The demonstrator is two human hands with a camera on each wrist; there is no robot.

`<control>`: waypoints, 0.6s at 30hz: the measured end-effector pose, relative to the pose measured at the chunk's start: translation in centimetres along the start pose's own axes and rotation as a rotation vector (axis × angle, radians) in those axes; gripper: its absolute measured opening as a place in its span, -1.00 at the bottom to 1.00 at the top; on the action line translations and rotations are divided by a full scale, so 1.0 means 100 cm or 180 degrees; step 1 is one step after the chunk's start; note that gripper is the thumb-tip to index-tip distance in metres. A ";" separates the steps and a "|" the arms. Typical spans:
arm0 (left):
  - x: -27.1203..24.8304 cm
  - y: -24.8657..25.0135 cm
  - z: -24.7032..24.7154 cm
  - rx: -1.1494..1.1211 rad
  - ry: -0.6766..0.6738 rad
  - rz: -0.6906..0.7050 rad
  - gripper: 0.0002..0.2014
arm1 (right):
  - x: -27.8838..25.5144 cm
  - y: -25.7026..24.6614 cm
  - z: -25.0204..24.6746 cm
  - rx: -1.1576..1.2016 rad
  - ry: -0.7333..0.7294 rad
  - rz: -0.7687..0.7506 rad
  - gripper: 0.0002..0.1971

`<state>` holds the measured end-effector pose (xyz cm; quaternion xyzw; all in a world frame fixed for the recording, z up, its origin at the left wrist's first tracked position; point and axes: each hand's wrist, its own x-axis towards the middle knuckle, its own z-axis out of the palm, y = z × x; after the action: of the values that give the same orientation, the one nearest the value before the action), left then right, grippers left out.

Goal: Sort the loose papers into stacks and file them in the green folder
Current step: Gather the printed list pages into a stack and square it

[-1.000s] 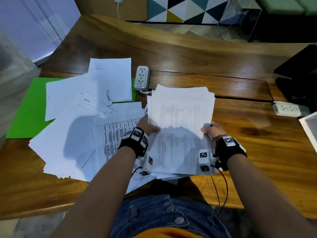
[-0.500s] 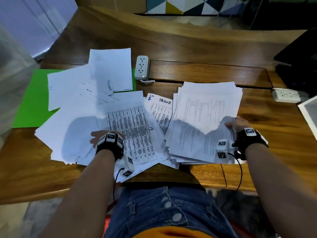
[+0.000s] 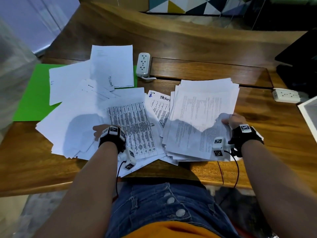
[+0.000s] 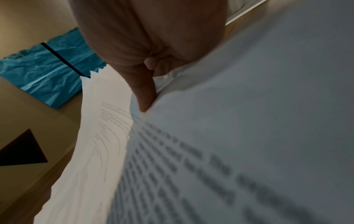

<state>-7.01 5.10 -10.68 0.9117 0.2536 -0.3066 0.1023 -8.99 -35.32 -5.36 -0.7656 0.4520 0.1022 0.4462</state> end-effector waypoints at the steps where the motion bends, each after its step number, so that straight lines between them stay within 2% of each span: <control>1: -0.005 0.002 -0.004 0.0012 0.0008 0.0040 -0.36 | 0.000 -0.002 0.000 -0.0003 -0.0007 -0.0006 -0.57; 3: -0.010 0.001 -0.006 -0.0308 0.0021 0.0138 -0.45 | -0.001 -0.006 0.001 -0.0025 -0.0024 -0.0005 -0.57; 6: -0.007 -0.003 0.001 -0.0899 0.0289 -0.0274 -0.40 | 0.001 -0.010 0.002 0.0036 -0.0030 0.0012 -0.54; 8: 0.000 0.000 -0.001 -0.1596 0.0364 -0.0769 -0.30 | 0.001 -0.011 0.003 0.0030 -0.0037 0.0023 -0.53; 9: 0.000 0.003 -0.004 -0.1827 0.0382 -0.0819 -0.31 | 0.001 -0.012 0.004 0.0015 -0.0047 0.0019 -0.53; 14: -0.005 0.019 -0.026 -0.1752 0.0456 0.0050 -0.73 | 0.003 -0.010 -0.001 0.0033 -0.0122 0.0029 -0.58; 18: -0.003 0.044 -0.056 -0.1410 0.0604 0.0754 -0.74 | 0.006 -0.005 -0.014 0.0100 -0.0021 0.0053 -0.59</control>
<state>-2.02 3.12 -5.96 0.9151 0.2145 -0.1427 0.3103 -8.57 -36.65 -4.61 -0.7544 0.4584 0.1013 0.4588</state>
